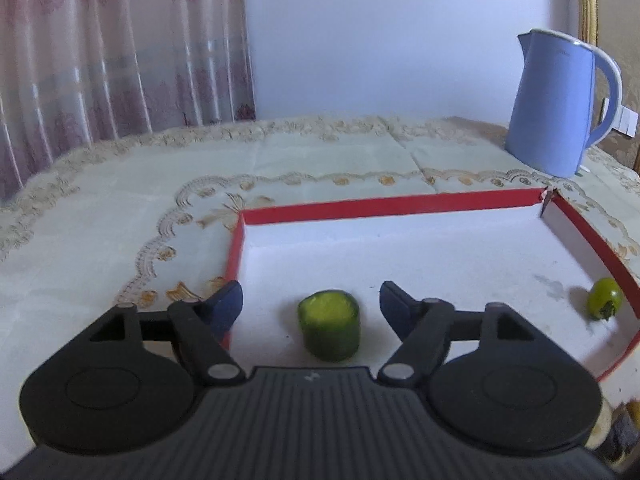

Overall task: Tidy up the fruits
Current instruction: 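Grasp the green cucumber wedge beside the tray with the left gripper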

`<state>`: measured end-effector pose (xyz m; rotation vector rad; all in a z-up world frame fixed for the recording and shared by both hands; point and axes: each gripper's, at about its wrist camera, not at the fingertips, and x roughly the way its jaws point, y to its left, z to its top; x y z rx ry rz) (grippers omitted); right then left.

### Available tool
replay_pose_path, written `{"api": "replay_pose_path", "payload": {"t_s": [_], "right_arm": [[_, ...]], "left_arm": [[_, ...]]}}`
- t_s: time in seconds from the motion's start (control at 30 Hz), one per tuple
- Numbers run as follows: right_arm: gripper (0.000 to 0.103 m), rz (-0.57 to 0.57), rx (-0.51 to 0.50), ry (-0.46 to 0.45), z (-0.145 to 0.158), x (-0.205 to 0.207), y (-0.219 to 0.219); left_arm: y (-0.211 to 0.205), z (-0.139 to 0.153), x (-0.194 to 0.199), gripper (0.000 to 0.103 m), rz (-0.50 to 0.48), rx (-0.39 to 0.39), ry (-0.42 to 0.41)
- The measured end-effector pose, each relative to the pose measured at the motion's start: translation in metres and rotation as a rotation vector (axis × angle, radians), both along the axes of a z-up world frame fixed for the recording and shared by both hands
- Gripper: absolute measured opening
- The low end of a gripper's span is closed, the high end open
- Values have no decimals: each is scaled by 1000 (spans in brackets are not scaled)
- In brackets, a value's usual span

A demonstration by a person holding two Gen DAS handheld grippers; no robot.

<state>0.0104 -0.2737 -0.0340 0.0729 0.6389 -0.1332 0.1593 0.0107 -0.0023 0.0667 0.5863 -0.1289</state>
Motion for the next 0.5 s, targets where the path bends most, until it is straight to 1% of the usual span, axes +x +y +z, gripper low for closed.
{"api": "replay_pose_path", "payload": {"t_s": [0.07, 0.1, 0.13, 0.2, 0.27, 0.4, 0.5], "right_arm": [[87, 1, -1, 1, 0, 0, 0], [87, 1, -1, 2, 0, 0, 0], [88, 2, 0, 2, 0, 0, 0], [88, 4, 2, 2, 0, 0, 0], [89, 5, 0, 4, 0, 1, 0], [90, 6, 2, 4, 0, 1, 0], [90, 8, 2, 5, -1, 2, 0]], "left_arm": [[6, 8, -13, 81, 0, -25, -23], [10, 13, -21, 90, 6, -34, -40], [14, 17, -33, 93, 10, -46, -69], [22, 23, -55, 94, 3, -51, -104], [30, 26, -74, 97, 5, -58, -120], [51, 22, -109, 100, 5, -117, -96], [57, 15, -123, 100, -9, -112, -65]]}}
